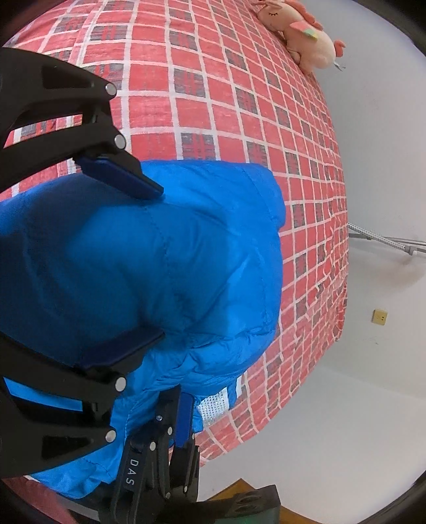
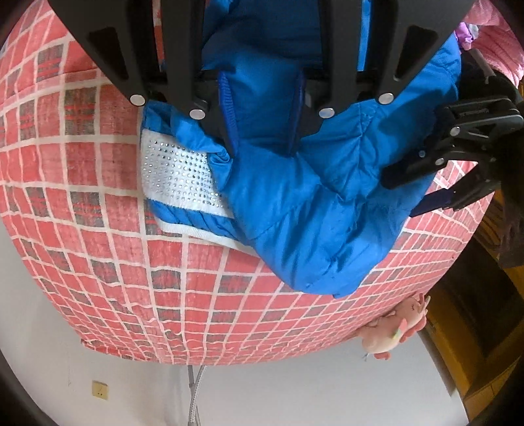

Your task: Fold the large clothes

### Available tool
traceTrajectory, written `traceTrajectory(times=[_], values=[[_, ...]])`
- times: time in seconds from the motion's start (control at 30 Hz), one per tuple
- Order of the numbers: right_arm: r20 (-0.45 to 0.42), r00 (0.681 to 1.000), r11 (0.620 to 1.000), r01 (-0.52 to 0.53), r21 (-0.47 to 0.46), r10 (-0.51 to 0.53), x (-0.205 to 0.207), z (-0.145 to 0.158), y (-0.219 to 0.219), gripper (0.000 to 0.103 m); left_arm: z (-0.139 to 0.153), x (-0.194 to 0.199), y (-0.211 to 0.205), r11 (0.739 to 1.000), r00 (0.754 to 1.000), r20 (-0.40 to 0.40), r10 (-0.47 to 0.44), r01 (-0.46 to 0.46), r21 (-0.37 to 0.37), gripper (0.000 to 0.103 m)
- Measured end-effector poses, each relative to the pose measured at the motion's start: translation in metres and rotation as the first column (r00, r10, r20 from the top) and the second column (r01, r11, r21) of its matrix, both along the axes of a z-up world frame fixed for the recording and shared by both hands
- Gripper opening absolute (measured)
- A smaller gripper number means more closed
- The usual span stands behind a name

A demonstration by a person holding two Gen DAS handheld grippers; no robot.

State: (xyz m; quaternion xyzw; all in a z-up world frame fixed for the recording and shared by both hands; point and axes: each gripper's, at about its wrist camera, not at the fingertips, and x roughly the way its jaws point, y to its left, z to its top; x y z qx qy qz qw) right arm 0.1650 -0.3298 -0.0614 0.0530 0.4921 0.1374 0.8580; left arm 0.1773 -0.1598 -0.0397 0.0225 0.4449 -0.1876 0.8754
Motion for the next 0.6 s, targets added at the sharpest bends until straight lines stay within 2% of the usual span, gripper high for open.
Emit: traceTrajectory(times=[0.17, 0.33, 0.5, 0.6], values=[[0.004, 1.000, 1.000, 0.004, -0.001, -0.004, 0.000, -0.002, -0.001, 0.029, 0.000, -0.001, 0.000, 1.000, 1.000, 0.005, -0.001, 0.001, 0.004, 0.079], [0.008, 1.000, 1.000, 0.007, -0.002, -0.007, -0.005, 0.011, -0.002, 0.030, 0.003, -0.004, 0.001, 1.000, 1.000, 0.011, 0.001, -0.001, 0.007, 0.079], [0.044, 0.999, 0.999, -0.012, -0.035, 0.014, -0.029, 0.032, 0.003, 0.035, 0.016, -0.021, 0.008, 1.000, 0.999, 0.031, 0.011, -0.011, -0.002, 0.079], [0.046, 0.999, 0.997, -0.020, -0.075, 0.023, -0.038, 0.031, 0.007, 0.035, 0.018, -0.031, 0.007, 1.000, 0.999, 0.051, 0.001, -0.001, 0.008, 0.079]])
